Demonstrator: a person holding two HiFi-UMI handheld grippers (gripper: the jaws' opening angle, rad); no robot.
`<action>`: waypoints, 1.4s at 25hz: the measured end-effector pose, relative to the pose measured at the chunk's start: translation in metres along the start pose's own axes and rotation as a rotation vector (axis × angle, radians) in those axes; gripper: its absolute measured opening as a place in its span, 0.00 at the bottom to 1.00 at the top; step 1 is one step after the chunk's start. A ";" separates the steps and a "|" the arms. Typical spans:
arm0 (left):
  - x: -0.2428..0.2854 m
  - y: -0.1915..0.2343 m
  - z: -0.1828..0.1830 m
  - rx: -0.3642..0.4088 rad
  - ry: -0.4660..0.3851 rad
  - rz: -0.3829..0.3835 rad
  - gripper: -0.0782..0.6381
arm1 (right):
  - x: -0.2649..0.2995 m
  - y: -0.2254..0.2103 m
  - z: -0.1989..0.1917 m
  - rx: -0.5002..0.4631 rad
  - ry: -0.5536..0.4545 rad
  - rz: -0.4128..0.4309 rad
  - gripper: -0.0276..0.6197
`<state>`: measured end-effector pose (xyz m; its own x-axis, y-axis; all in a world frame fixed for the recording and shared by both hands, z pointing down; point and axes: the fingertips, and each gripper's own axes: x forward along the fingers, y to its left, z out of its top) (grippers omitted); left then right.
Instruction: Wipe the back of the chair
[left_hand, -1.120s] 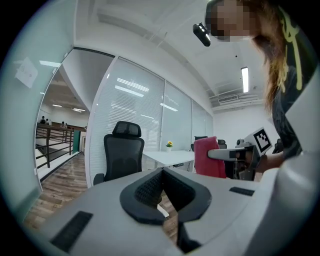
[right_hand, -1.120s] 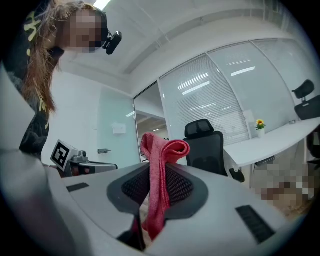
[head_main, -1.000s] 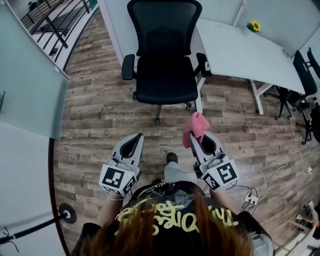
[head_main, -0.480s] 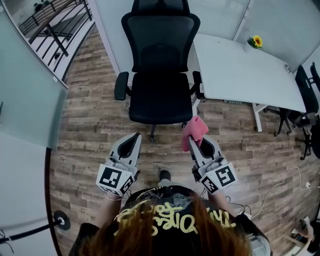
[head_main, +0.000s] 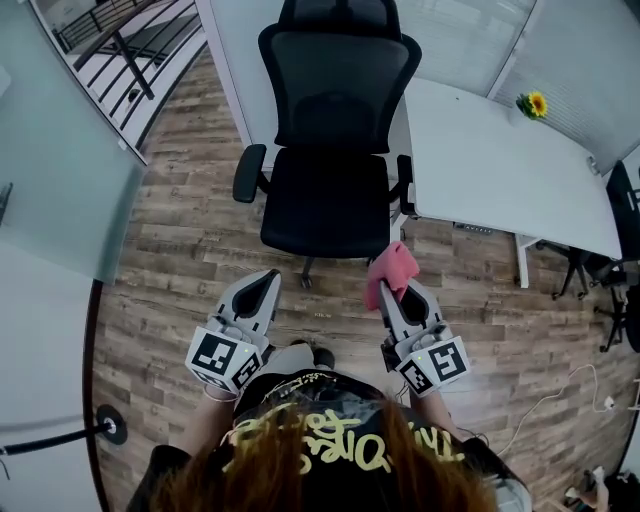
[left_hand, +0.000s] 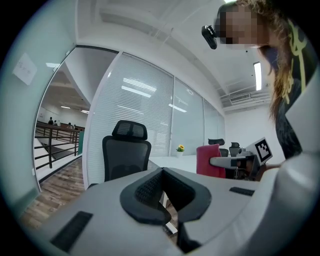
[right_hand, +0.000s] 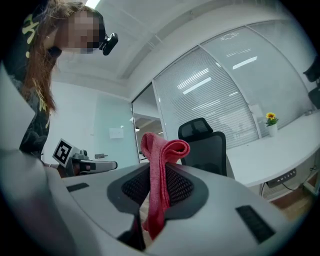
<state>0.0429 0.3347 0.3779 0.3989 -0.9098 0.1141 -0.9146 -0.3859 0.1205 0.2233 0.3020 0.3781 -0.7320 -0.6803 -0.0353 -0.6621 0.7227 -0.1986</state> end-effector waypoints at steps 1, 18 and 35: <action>0.001 0.003 0.001 0.003 -0.001 0.009 0.10 | 0.002 0.000 -0.002 0.003 0.005 0.004 0.15; 0.012 0.018 0.007 0.011 -0.019 0.028 0.10 | 0.022 -0.008 0.007 -0.005 -0.001 0.020 0.15; 0.015 0.053 -0.005 -0.027 -0.006 0.088 0.10 | 0.052 -0.007 -0.008 0.005 0.047 0.060 0.15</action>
<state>0.0009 0.3016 0.3909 0.3164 -0.9410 0.1197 -0.9441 -0.3001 0.1365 0.1882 0.2625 0.3851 -0.7769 -0.6297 -0.0015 -0.6165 0.7610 -0.2020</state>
